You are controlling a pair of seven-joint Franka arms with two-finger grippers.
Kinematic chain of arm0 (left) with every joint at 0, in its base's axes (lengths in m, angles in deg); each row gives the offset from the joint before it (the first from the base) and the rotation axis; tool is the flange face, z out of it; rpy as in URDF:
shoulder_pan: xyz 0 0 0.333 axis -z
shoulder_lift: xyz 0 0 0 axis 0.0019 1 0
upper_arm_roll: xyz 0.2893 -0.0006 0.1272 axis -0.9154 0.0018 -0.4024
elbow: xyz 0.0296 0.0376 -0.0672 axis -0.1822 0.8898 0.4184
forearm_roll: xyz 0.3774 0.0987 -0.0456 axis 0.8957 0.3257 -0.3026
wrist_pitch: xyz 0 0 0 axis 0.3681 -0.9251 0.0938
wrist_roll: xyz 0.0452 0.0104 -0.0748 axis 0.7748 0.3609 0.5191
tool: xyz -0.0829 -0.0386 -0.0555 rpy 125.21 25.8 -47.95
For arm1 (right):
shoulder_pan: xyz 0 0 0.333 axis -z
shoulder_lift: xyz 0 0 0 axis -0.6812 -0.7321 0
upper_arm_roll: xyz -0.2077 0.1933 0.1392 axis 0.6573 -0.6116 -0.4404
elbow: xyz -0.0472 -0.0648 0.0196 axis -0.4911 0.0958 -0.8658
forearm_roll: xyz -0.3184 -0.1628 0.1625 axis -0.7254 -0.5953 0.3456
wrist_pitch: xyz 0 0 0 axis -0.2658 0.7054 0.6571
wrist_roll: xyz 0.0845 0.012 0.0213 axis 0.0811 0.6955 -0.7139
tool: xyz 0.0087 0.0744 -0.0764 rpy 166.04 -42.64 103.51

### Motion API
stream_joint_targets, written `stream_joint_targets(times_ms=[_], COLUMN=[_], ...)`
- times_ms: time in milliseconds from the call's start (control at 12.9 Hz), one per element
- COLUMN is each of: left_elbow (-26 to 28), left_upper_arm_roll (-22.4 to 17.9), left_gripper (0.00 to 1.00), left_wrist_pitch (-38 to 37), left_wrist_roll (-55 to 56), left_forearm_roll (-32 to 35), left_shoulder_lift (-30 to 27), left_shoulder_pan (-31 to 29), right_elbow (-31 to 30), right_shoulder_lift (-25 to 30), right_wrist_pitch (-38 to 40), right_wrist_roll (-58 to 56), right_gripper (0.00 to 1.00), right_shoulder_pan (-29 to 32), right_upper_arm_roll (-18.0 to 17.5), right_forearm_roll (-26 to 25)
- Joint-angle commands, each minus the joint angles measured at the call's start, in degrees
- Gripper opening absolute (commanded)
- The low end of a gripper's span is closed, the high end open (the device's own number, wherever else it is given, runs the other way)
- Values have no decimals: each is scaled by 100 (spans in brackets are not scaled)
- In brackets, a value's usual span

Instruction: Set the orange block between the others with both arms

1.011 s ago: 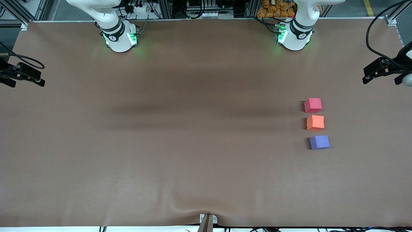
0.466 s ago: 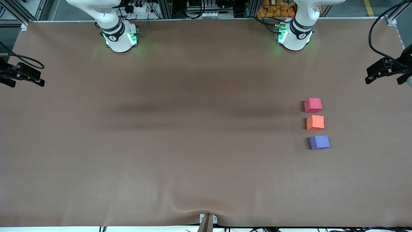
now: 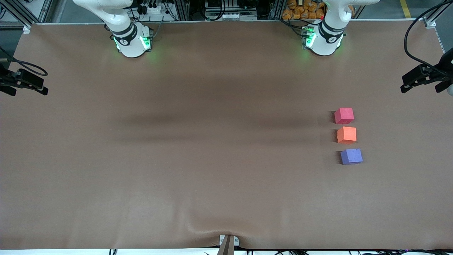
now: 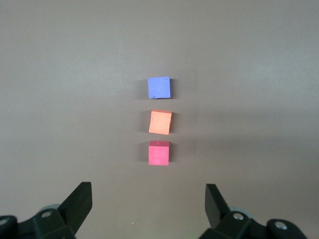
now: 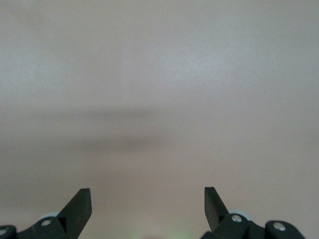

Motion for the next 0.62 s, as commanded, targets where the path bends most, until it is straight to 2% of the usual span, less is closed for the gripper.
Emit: stream_joint_targets(times_ms=[0,544], left_elbow=[30,29], left_upper_arm_roll=[-42,11], left_gripper=[100,100], left_wrist_pitch=[4,4], left_wrist_roll=[233,137], left_forearm_roll=[-56,-82], left_shoulder_lift=[-55,-3], left_shoulder_pan=[48,57], right_elbow=[73,73], right_shoulder_lift=[-9,-9], right_wrist_pitch=[44,52], right_wrist_roll=[77,77], right_gripper=[100,100], right_shoulder_pan=[1,10], right_upper_arm_roll=[-6,3], right_forearm_roll=[-64,-73])
